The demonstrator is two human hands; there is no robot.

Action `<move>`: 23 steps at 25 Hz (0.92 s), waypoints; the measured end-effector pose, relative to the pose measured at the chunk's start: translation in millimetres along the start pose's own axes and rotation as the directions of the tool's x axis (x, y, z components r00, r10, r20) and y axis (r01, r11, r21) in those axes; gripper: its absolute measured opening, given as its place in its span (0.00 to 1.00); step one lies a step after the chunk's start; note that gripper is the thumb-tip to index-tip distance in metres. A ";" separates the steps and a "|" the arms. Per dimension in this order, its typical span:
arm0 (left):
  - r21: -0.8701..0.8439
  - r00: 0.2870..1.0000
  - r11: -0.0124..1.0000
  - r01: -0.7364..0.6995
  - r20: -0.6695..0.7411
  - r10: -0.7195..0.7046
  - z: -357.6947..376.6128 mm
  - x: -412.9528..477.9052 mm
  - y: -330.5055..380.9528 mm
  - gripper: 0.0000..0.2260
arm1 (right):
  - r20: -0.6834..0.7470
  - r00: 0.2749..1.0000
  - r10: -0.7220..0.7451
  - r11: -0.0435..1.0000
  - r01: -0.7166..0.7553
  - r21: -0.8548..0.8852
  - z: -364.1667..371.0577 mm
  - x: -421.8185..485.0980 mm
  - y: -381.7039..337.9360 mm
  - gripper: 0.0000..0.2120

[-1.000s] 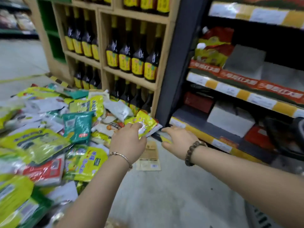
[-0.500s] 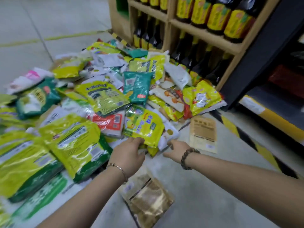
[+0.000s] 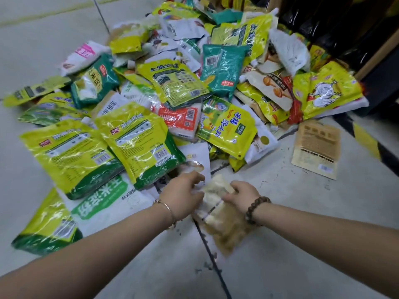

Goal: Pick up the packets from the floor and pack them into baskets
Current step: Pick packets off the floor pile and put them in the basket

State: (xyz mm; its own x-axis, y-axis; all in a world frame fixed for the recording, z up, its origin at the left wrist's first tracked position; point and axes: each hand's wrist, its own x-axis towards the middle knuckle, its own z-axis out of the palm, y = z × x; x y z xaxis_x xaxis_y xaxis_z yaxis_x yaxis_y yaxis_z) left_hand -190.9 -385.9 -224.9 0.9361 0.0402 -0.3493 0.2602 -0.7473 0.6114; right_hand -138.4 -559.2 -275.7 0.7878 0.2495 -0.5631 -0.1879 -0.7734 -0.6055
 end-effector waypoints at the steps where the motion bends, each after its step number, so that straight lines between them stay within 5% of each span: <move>1: -0.125 0.998 0.992 0.031 -0.044 -0.037 4.1 -4.3 1.4 0.21 | -0.021 0.999 -0.035 0.988 0.037 0.149 -5.3 -3.7 -2.1 0.14; 3: -0.395 0.986 0.916 0.061 -0.120 -0.118 9.7 -10.2 7.2 0.27 | -0.061 0.996 -0.062 0.912 0.081 0.403 -18.1 -11.7 -3.3 0.05; 6: -0.643 0.956 0.763 0.068 -0.176 -0.234 15.5 -8.8 18.8 0.36 | -0.123 0.992 -0.024 0.804 0.093 0.588 -30.4 -20.6 -1.7 0.05; 10: -0.821 0.956 0.498 0.278 0.184 -0.229 31.1 2.0 28.4 0.18 | -0.178 0.979 0.094 0.618 0.083 0.782 -39.1 -27.8 -4.7 0.04; 12: -0.759 0.951 0.575 0.306 0.265 -0.157 37.7 6.9 33.8 0.09 | -0.165 0.981 0.098 0.591 0.076 0.803 -42.0 -28.7 -4.1 0.05; 17: -0.722 0.964 0.640 0.263 0.210 -0.160 47.1 28.2 52.5 0.07 | -0.232 0.958 0.170 0.673 0.059 0.738 -68.6 -7.7 16.3 0.07; 20: -0.721 0.960 0.634 0.281 0.198 -0.200 53.0 40.6 55.4 0.05 | -0.511 0.784 0.352 0.740 0.102 0.665 -111.7 27.7 51.2 0.06; 23: -0.739 0.954 0.606 0.295 0.196 -0.225 57.7 49.1 49.5 0.03 | -0.638 0.511 0.576 0.783 -0.123 0.609 -162.4 59.7 97.6 0.22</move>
State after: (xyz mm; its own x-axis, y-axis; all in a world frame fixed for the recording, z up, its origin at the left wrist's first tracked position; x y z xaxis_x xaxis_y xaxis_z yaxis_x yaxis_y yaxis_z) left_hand -145.7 -459.2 -252.7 0.7885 0.0769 -0.6102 0.6083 0.0491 0.7922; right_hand -14.4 -714.4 -277.1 0.6683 -0.6902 -0.2776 -0.6012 -0.2813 -0.7479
